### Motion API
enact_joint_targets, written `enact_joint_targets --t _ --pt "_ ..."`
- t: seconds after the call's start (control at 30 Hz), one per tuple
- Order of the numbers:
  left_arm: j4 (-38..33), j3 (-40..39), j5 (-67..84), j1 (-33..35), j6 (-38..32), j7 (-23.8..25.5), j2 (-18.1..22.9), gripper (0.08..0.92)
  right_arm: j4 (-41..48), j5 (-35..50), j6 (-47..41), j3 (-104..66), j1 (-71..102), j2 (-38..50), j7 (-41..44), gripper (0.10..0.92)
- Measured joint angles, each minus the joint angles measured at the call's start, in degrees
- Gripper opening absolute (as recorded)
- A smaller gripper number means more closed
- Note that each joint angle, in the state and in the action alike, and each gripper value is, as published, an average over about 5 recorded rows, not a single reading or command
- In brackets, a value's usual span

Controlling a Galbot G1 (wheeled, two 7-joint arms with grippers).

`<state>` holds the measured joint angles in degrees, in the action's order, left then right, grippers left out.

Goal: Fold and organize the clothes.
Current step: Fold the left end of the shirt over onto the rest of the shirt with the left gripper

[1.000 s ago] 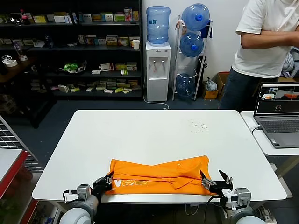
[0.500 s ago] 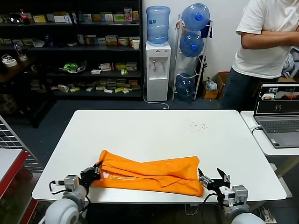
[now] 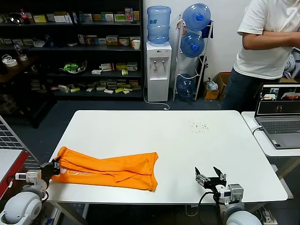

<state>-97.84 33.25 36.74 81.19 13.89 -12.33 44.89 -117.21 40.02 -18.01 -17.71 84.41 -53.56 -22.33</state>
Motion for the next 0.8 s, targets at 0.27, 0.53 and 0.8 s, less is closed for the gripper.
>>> enact_joint_targets --t 0.27,0.53,0.8 --pt "-3.91 1.45 0.19 2.12 0.17 -1.11 -0.11 0.128 0.44 -0.72 -0.16 -0.27 0.52 -0.93 -0.23 0.823" --pt "-12.70 -4.64 7.23 1.87 2.83 -4.22 3.86 0.128 1.33 -1.87 -0.27 -1.37 1.70 -2.09 -0.36 0.823" --pt "-16.31 -12.48 12.85 -1.51 4.44 -7.30 9.48 0.128 1.48 -3.02 -0.31 -2.58 3.36 -3.09 -0.34 0.823"
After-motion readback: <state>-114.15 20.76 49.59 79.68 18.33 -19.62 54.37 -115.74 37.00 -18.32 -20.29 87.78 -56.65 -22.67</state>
